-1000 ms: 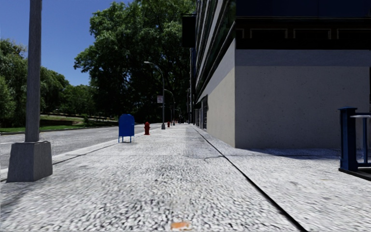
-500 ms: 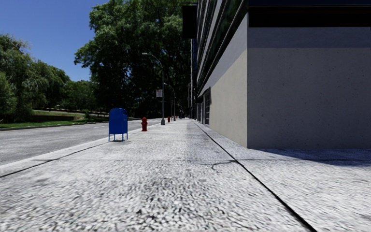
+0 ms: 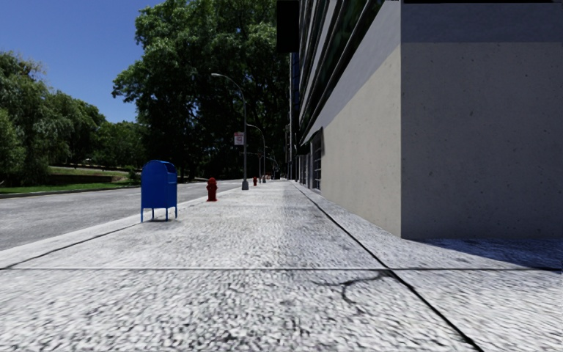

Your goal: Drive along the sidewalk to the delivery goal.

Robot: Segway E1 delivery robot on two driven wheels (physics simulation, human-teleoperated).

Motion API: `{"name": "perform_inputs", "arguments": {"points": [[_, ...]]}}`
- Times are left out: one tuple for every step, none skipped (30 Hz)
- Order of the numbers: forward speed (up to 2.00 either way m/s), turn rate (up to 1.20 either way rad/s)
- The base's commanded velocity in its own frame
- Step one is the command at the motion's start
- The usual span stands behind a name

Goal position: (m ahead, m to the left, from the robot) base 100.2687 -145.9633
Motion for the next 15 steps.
{"name": "perform_inputs", "arguments": {"points": [[2.00,0.00],[2.00,0.00],[2.00,0.00],[2.00,0.00],[2.00,0.00],[2.00,0.00],[2.00,0.00],[2.00,0.00],[2.00,0.00],[2.00,0.00],[2.00,0.00],[2.00,0.00],[2.00,0.00],[2.00,0.00],[2.00,0.00]]}}
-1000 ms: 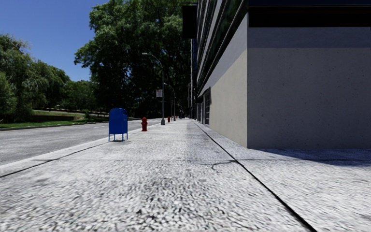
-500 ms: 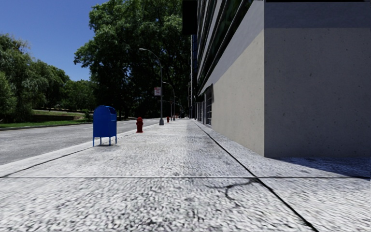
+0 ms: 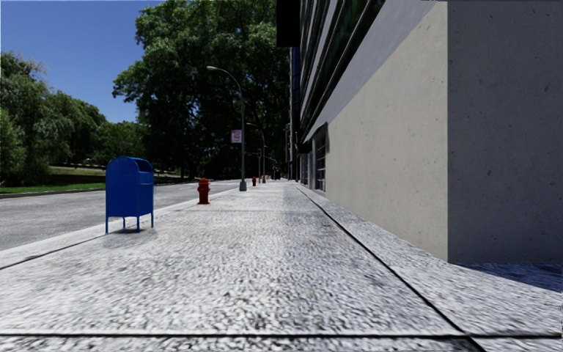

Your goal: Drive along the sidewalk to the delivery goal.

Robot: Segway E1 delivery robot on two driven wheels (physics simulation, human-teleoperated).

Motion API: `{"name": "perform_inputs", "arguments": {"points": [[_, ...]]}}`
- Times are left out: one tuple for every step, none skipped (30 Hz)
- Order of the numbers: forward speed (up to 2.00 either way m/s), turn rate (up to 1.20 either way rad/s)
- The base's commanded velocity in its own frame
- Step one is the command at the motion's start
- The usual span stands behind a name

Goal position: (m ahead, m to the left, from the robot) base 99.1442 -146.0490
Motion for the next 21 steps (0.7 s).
{"name": "perform_inputs", "arguments": {"points": [[2.00,0.00],[2.00,0.00],[2.00,0.00],[2.00,0.00],[2.00,0.00],[2.00,0.00],[2.00,0.00],[2.00,0.00],[2.00,0.00],[2.00,0.00],[2.00,0.00],[2.00,0.00],[2.00,0.00],[2.00,0.00],[2.00,0.00],[2.00,0.00],[2.00,0.00],[2.00,0.00],[2.00,0.00],[2.00,0.00],[2.00,0.00]]}}
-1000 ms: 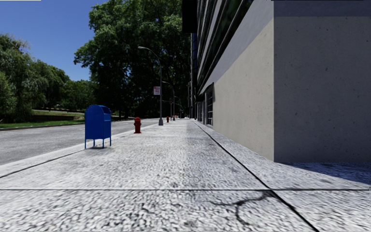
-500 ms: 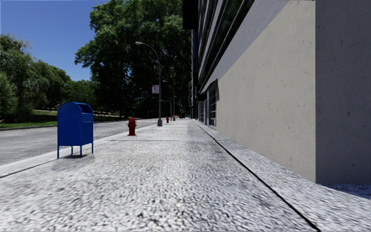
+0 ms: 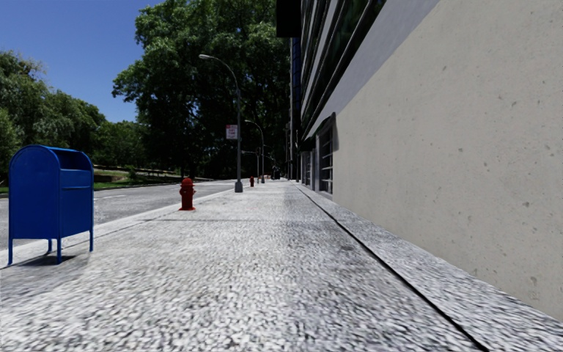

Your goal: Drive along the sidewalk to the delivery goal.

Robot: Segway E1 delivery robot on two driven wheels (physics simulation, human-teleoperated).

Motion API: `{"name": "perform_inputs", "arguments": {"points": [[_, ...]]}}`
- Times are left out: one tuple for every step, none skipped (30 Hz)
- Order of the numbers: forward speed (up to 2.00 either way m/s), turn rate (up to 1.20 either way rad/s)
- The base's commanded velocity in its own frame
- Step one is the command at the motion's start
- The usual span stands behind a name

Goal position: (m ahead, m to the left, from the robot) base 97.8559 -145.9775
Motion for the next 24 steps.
{"name": "perform_inputs", "arguments": {"points": [[2.00,0.00],[2.00,0.00],[2.00,0.00],[2.00,0.00],[2.00,0.00],[2.00,0.00],[2.00,0.00],[2.00,0.00],[2.00,0.00],[2.00,0.00],[2.00,0.00],[2.00,0.00],[2.00,0.00],[2.00,0.00],[2.00,0.00],[2.00,0.00],[2.00,0.00],[2.00,0.00],[2.00,0.00],[2.00,0.00],[2.00,0.00],[2.00,0.00],[2.00,0.00],[2.00,0.00]]}}
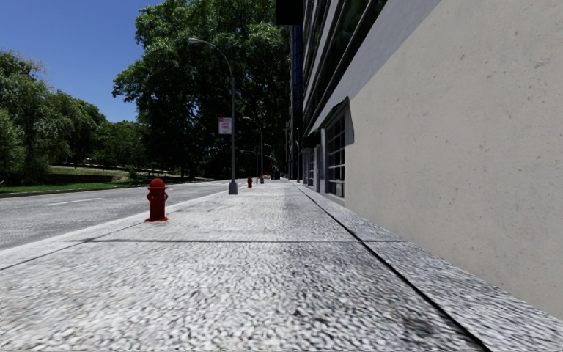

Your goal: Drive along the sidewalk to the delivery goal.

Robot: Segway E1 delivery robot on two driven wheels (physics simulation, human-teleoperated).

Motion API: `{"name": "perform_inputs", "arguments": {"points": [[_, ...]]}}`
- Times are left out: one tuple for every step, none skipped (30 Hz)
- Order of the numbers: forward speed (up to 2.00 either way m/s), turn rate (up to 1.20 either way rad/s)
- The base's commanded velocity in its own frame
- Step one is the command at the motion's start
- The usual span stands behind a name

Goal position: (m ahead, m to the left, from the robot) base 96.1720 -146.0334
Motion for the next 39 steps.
{"name": "perform_inputs", "arguments": {"points": [[2.00,0.00],[2.00,0.00],[2.00,0.00],[2.00,0.00],[2.00,0.00],[2.00,0.00],[2.00,0.00],[2.00,0.00],[2.00,0.00],[2.00,0.00],[2.00,0.00],[2.00,0.00],[2.00,0.00],[2.00,0.00],[2.00,0.00],[2.00,0.00],[2.00,0.00],[2.00,0.00],[2.00,0.00],[2.00,0.00],[2.00,0.00],[2.00,0.00],[2.00,0.00],[2.00,0.00],[2.00,0.00],[2.00,0.00],[2.00,0.00],[2.00,0.00],[2.00,0.00],[2.00,0.00],[2.00,0.00],[2.00,0.00],[2.00,0.00],[2.00,0.00],[2.00,0.00],[2.00,0.00],[2.00,0.00],[2.00,0.00],[2.00,0.00]]}}
